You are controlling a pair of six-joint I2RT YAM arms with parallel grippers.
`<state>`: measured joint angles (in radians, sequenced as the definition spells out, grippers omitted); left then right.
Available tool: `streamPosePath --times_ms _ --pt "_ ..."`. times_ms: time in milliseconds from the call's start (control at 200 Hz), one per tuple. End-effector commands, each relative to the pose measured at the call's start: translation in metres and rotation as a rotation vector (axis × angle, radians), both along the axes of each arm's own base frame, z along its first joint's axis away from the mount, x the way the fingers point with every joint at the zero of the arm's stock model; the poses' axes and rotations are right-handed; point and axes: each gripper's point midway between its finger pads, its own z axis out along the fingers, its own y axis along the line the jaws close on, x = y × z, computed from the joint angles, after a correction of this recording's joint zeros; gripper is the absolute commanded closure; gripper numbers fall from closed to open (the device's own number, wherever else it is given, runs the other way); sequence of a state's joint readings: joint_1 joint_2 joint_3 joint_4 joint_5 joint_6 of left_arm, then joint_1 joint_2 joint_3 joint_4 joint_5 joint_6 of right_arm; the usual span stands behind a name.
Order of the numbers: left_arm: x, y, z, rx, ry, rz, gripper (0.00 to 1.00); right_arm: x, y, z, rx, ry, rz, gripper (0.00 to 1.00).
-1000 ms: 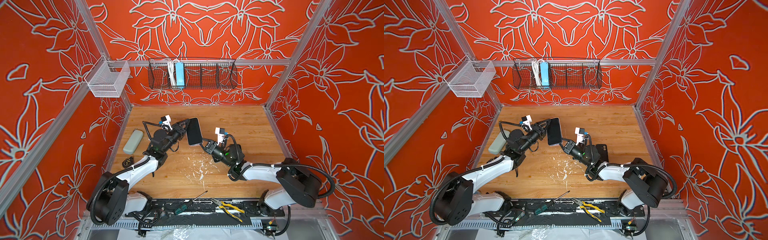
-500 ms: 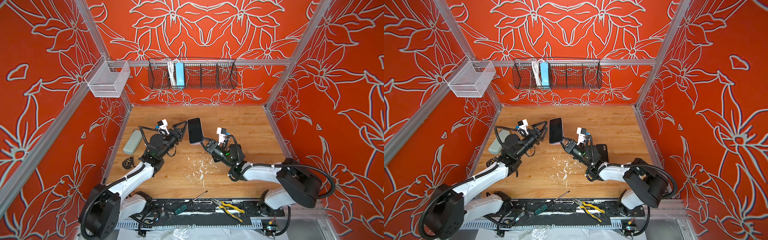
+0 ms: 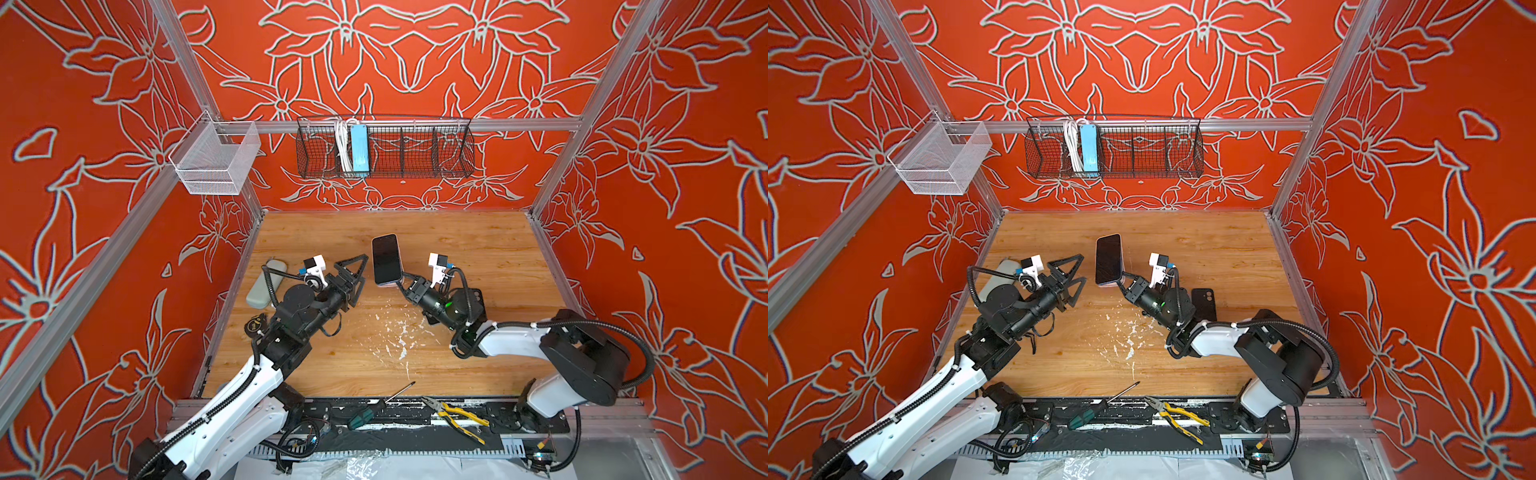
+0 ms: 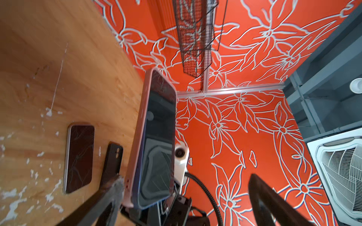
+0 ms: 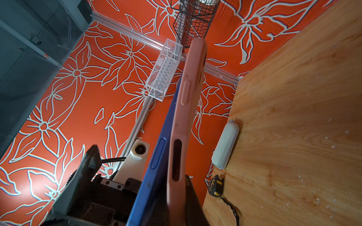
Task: Take the phone out of the phone case
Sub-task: Remove the phone case from the phone.
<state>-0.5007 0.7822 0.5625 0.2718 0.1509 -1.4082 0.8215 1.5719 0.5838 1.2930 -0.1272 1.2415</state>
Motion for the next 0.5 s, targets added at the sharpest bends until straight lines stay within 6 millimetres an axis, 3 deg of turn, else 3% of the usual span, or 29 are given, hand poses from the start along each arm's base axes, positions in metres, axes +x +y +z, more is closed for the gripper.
streamPosePath --times_ms 0,140,495 --pt "-0.006 -0.019 -0.021 -0.021 0.108 -0.064 0.03 0.005 -0.003 0.042 0.127 -0.082 -0.014 0.99" --pt "-0.006 -0.034 -0.017 -0.001 0.099 -0.092 0.03 0.008 0.002 0.040 0.127 -0.078 -0.007 0.99" --pt "0.000 -0.041 0.006 -0.081 0.062 -0.102 0.03 0.008 -0.005 0.028 0.096 -0.069 -0.036 0.99"
